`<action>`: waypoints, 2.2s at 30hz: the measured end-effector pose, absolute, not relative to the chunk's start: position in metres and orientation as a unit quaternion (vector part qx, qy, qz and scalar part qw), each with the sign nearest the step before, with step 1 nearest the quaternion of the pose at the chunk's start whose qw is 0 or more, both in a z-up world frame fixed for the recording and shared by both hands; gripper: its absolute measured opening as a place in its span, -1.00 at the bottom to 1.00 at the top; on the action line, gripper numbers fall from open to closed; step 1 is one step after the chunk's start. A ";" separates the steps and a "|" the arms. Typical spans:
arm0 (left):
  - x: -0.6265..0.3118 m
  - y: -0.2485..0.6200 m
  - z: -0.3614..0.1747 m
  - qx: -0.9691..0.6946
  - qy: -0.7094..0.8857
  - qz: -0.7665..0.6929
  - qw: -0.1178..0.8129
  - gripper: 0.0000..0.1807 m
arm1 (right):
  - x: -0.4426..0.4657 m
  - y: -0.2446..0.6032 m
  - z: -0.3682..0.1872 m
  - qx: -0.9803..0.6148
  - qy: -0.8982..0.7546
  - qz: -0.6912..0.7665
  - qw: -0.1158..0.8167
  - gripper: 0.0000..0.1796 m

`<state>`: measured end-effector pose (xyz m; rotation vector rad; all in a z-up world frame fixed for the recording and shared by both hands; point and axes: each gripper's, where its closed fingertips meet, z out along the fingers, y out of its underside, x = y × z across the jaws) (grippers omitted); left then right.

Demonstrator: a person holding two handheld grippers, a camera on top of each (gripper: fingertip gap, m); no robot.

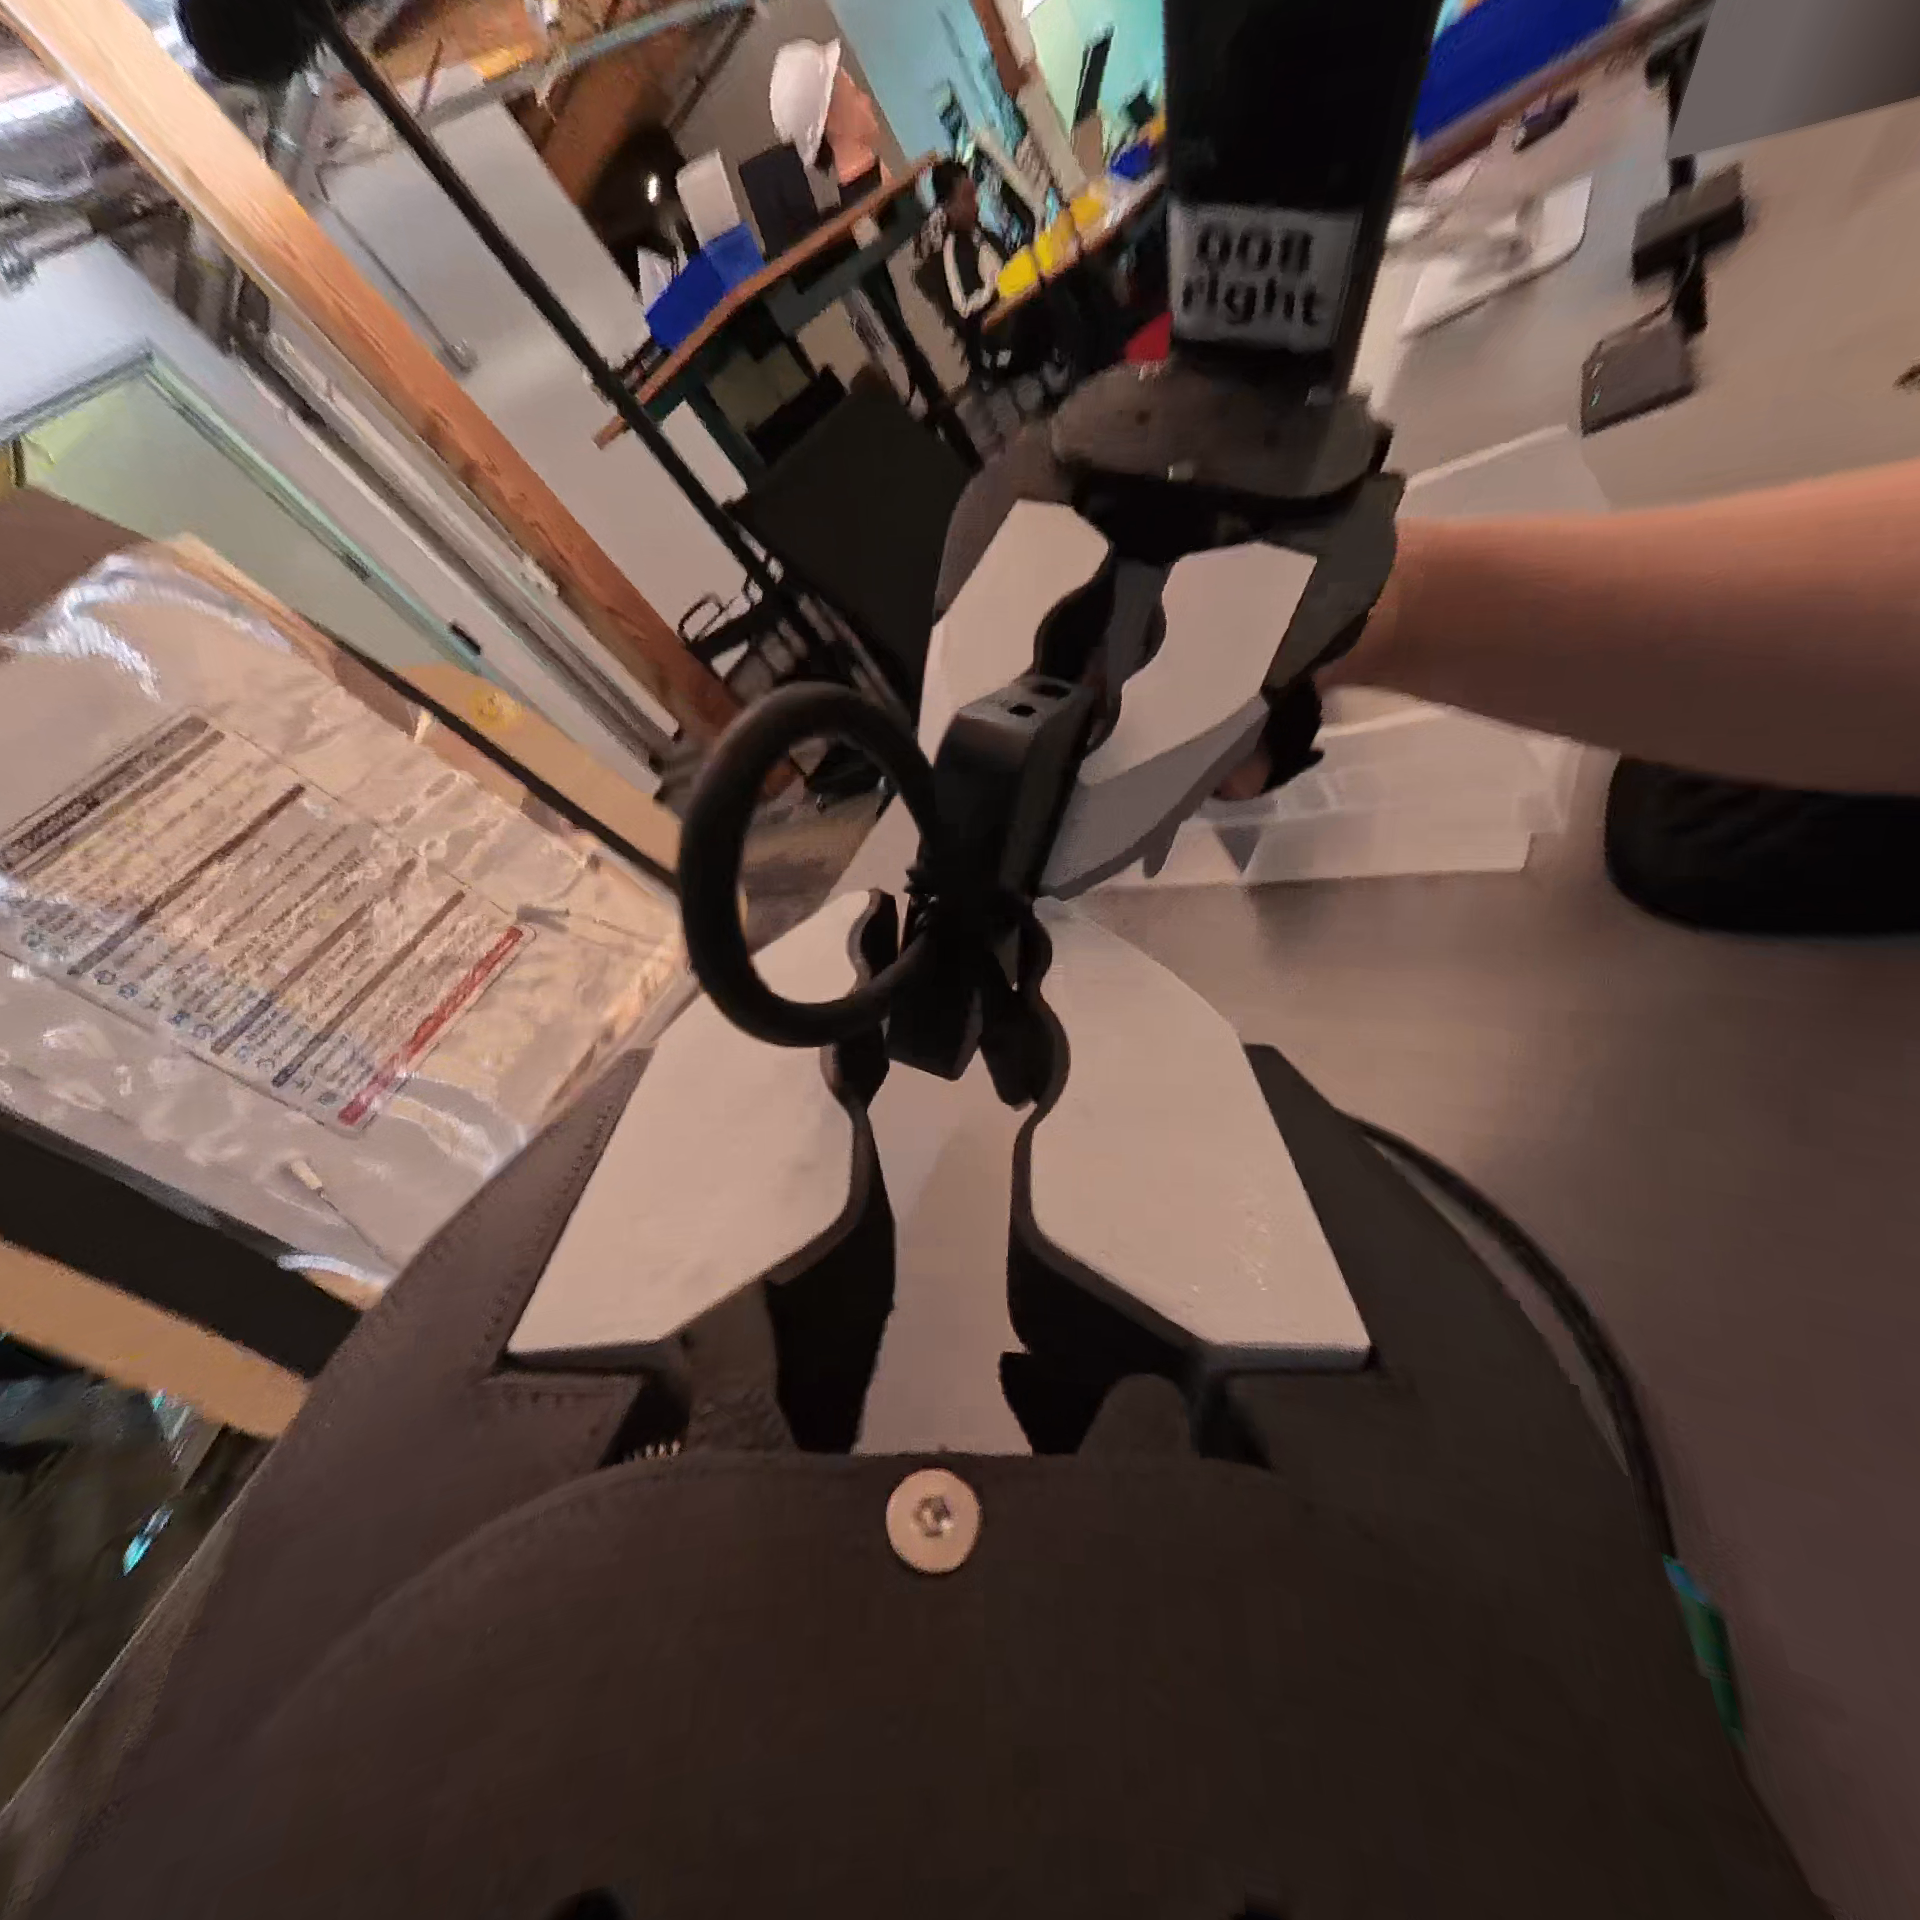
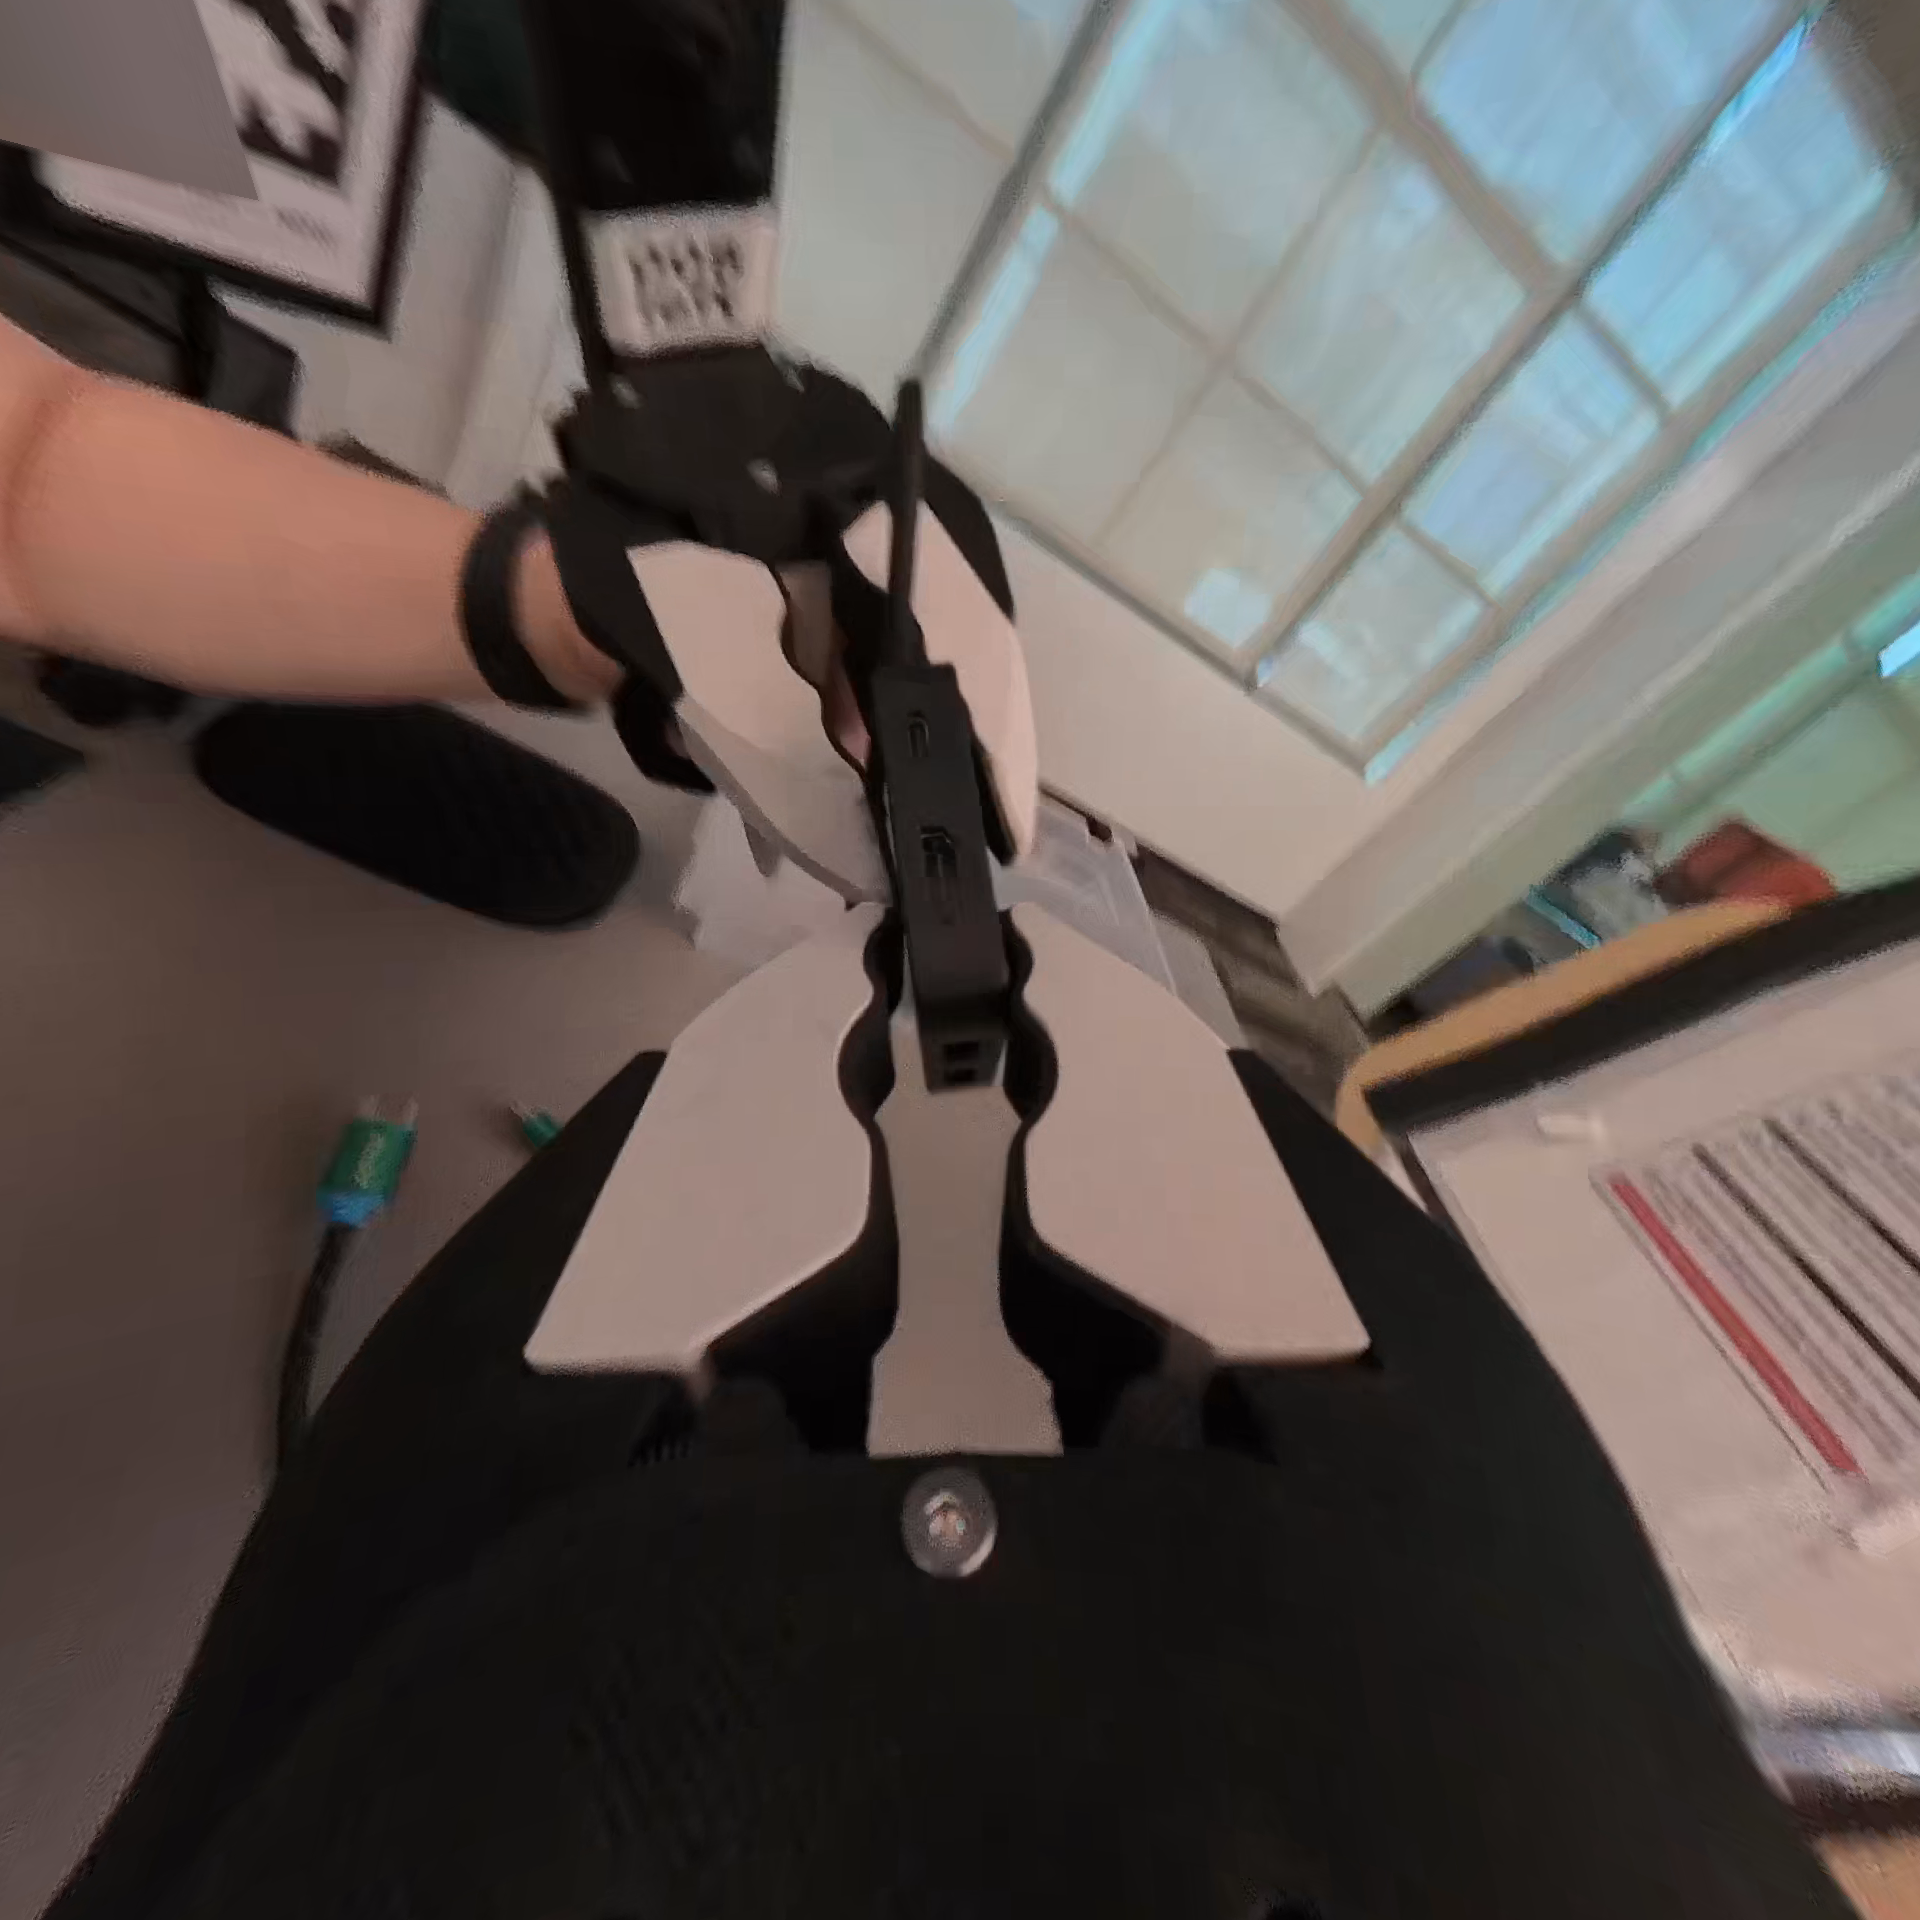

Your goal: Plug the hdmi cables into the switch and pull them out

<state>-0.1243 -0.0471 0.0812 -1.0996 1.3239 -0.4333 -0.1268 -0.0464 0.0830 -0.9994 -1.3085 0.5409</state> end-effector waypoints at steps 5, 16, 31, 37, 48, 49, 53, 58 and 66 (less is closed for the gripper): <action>-0.158 0.010 0.052 -0.535 0.536 -0.021 0.653 -0.79 | -0.104 0.011 0.079 -0.535 -0.508 0.046 0.673 -0.49; -0.165 0.060 -0.093 -0.542 0.663 0.190 0.480 -0.81 | -0.019 0.074 0.072 -0.704 -0.245 -0.187 0.639 -0.52; -0.175 0.067 -0.136 -0.477 0.749 0.241 0.391 -0.79 | -0.024 0.072 0.068 -0.716 -0.252 -0.154 0.632 -0.50; -0.175 0.059 -0.142 -0.508 0.749 0.197 0.377 -0.71 | -0.029 0.070 0.068 -0.715 -0.264 -0.151 0.629 -0.49; -0.191 0.043 -0.133 -0.623 0.715 0.076 0.309 -0.32 | -0.033 0.071 0.061 -0.723 -0.286 -0.134 0.615 -0.48; -0.194 0.041 -0.131 -0.632 0.709 0.070 0.305 -0.33 | -0.033 0.071 0.060 -0.724 -0.287 -0.132 0.613 -0.48; -0.202 0.027 -0.115 -0.689 0.653 0.019 0.314 -0.30 | -0.032 0.069 0.062 -0.726 -0.290 -0.127 0.611 -0.47; -0.210 -0.012 -0.089 -0.780 0.518 -0.102 0.337 -0.37 | -0.036 0.062 0.071 -0.719 -0.299 -0.111 0.618 -0.47; -0.207 -0.087 -0.101 -0.806 0.449 -0.166 0.349 -0.38 | -0.054 0.052 0.074 -0.710 -0.328 -0.096 0.616 -0.47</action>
